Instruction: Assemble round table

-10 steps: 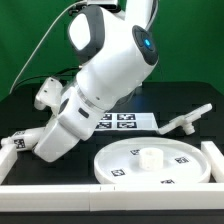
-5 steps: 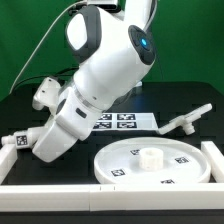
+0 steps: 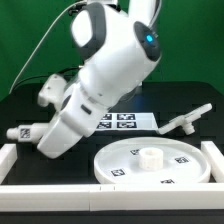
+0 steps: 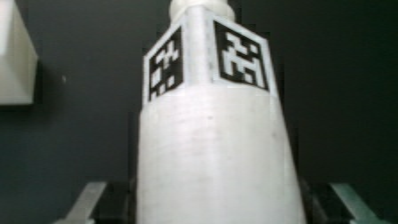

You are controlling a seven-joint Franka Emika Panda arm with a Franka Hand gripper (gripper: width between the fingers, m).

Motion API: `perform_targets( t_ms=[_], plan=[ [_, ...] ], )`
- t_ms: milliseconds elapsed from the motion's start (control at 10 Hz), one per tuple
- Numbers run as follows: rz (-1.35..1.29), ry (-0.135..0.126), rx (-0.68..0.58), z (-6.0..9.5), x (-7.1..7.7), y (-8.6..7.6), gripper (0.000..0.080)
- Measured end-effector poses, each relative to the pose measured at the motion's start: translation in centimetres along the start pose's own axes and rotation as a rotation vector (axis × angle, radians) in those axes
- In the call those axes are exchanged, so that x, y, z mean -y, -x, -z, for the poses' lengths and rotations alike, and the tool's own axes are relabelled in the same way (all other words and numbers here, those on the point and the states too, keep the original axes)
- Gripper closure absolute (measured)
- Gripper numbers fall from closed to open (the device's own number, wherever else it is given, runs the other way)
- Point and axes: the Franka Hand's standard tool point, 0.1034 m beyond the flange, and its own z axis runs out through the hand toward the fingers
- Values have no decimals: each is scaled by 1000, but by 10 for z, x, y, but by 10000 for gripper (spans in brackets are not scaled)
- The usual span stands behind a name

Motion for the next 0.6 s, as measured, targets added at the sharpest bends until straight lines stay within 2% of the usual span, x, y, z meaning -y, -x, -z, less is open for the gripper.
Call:
perform_targets(
  t_ms=[100, 200, 300, 400, 500, 600],
  plan=[
    [-31, -30, -40, 20, 4, -5, 395],
    [-91, -42, -98, 40, 2, -2, 395],
    [-144, -51, -124, 54, -1, 2, 393],
    [-214, -93, -169, 58, -5, 4, 393],
    [-237, -96, -183, 56, -10, 11, 393],
    [-231, -78, -225, 55, -13, 13, 393]
  ],
)
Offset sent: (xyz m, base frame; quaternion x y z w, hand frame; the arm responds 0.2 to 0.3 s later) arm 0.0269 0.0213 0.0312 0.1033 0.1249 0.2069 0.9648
